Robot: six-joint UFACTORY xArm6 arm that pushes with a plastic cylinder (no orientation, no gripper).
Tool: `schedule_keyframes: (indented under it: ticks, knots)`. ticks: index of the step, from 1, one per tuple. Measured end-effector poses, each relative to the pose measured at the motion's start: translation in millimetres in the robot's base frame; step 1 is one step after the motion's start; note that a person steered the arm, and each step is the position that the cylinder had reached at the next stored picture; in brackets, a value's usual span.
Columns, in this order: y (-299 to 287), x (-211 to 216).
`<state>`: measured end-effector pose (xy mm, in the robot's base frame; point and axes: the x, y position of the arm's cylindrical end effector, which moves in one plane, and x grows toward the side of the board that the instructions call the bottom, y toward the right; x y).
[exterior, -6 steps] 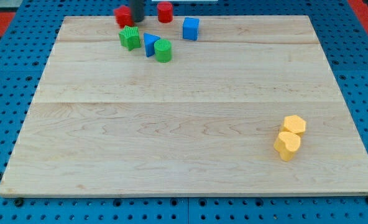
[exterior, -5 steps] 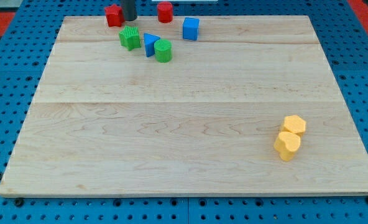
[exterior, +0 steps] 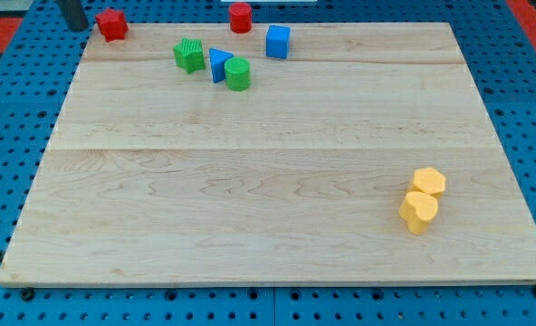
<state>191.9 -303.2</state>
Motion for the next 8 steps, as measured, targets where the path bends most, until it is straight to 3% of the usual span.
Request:
schedule_keyframes:
  ticks: [1,2,3,4,6,8]
  knots:
    - [59.1,-0.4]
    - [178.1,0.5]
    - [210.8,0.6]
    - [203.6,0.3]
    - [208.1,61.2]
    - [238.1,69.3]
